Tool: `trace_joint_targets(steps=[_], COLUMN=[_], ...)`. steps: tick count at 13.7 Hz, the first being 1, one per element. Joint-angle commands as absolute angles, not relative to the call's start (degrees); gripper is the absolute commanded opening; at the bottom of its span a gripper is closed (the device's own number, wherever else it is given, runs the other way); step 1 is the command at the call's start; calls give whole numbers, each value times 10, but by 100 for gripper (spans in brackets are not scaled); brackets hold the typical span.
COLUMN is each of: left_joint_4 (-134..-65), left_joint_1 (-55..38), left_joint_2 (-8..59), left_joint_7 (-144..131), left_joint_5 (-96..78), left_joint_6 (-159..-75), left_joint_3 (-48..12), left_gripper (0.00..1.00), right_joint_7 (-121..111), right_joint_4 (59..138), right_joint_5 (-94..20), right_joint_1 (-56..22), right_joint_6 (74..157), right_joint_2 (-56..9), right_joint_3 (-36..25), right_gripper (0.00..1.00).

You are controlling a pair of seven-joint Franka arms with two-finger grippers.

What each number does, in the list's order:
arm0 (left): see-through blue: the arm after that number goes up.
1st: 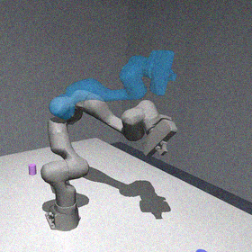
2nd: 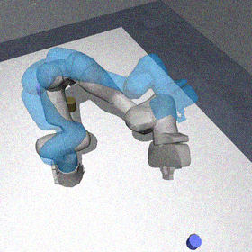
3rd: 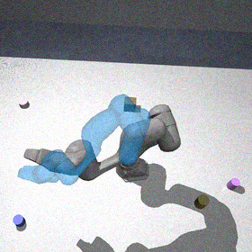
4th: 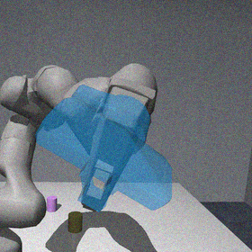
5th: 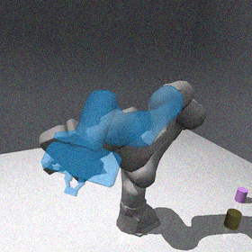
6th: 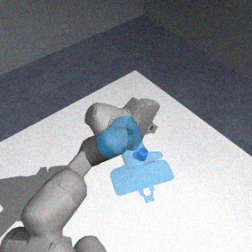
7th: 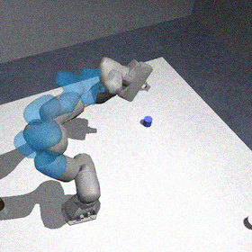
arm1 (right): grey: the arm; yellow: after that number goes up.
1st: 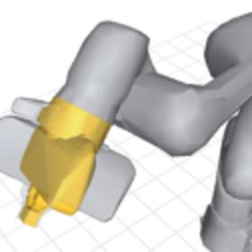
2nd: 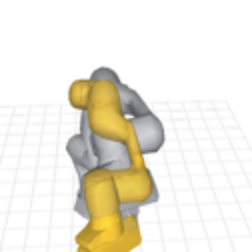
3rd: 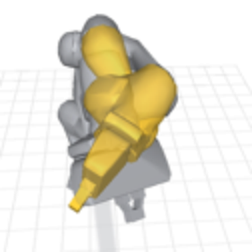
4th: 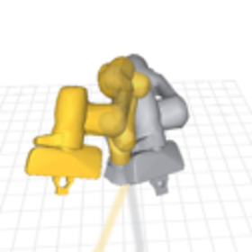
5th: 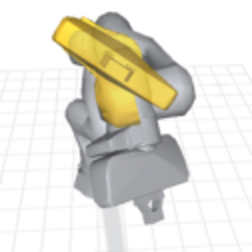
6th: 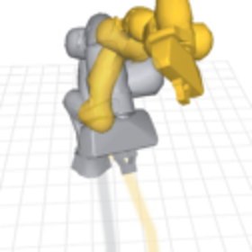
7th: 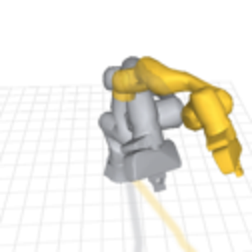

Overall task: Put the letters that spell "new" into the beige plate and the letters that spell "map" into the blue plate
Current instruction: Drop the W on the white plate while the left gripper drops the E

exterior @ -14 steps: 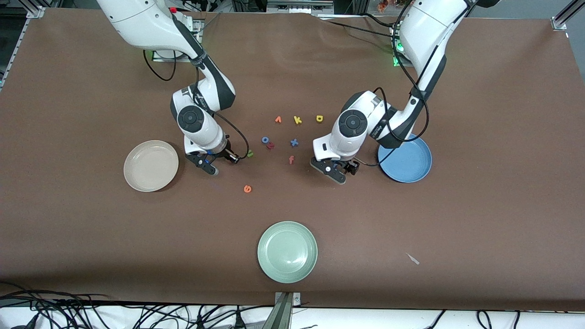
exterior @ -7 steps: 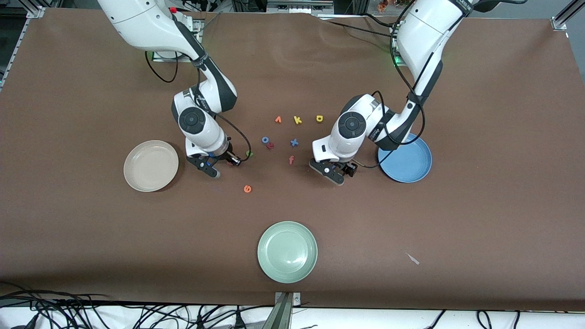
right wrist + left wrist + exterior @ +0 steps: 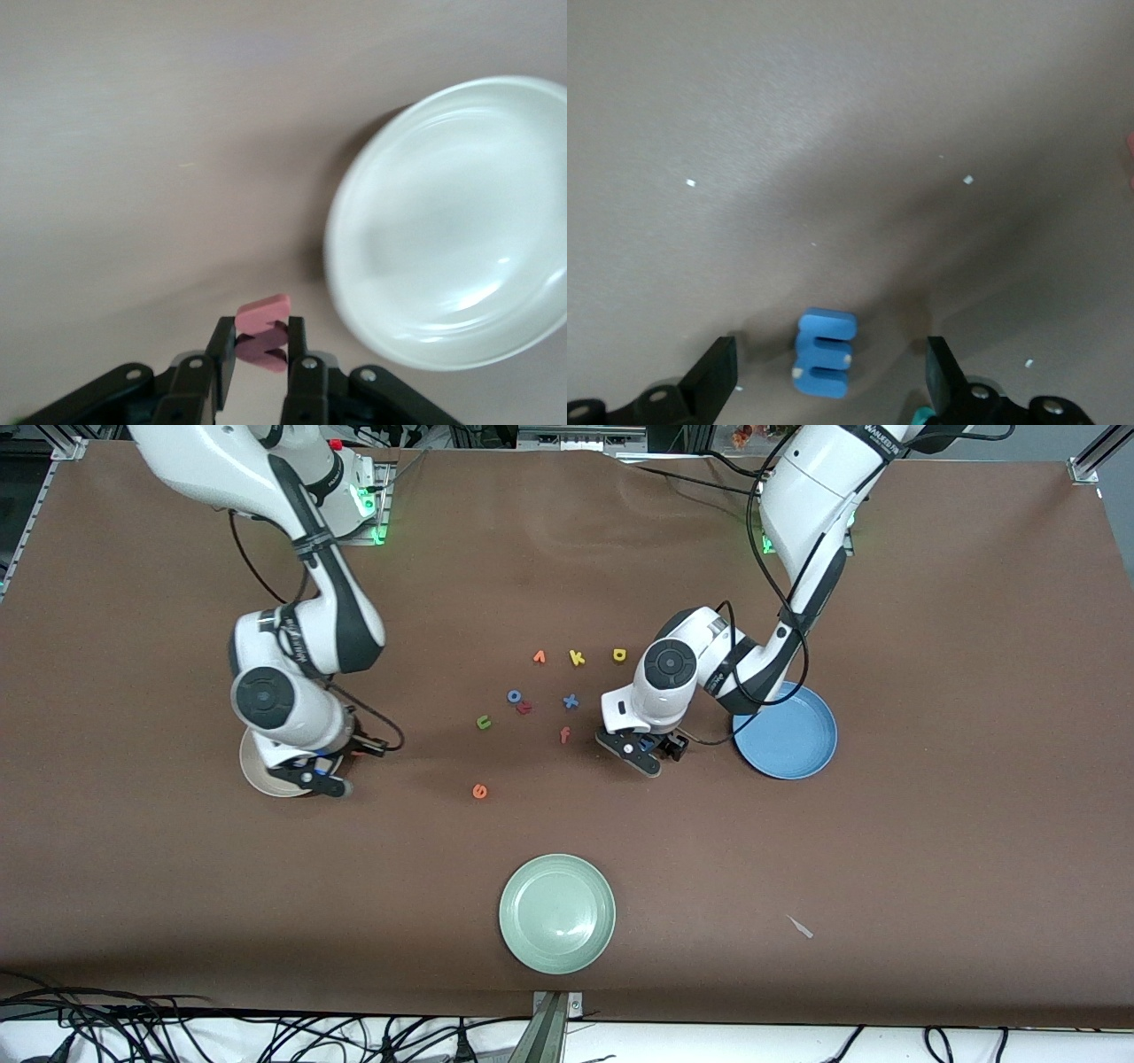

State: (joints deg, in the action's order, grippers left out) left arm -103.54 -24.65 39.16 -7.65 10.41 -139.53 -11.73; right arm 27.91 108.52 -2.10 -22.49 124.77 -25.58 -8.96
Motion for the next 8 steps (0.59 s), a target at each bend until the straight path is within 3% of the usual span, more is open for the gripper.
trace_joint_targets(steps=[1, 3, 4, 5, 6, 8], left_joint_4=[-1043, -1044, -1044, -1042, -1041, -1037], left_joint_1=[-251, -255, -255, -254, -249, -248], left_joint_2=[384, 382, 380, 374, 371, 357], left_joint_7=[-92, -91, -91, -90, -89, -87], left_joint_5=[125, 125, 125, 125, 125, 125], left_joint_6=[-1404, -1402, -1401, -1398, -1396, -1373], left_joint_3=[-113, -113, -113, -113, -113, -113], left_gripper=[35, 2, 0, 0, 0, 0], right_joint_7=[167, 97, 85, 81, 89, 89], right_joint_4=[1154, 1165, 1166, 1167, 1165, 1147], right_joint_5=[-29, -30, -30, -31, -32, -44], right_joint_1=[-231, -229, -229, -226, -217, -218], right_joint_6=[1299, 1312, 1316, 1321, 1322, 1306], right_joint_2=[-229, -229, -232, -237, -246, -243], right_joint_3=[-135, -167, -174, -176, -176, -173], right_gripper=[0, 0, 0, 20, 95, 100])
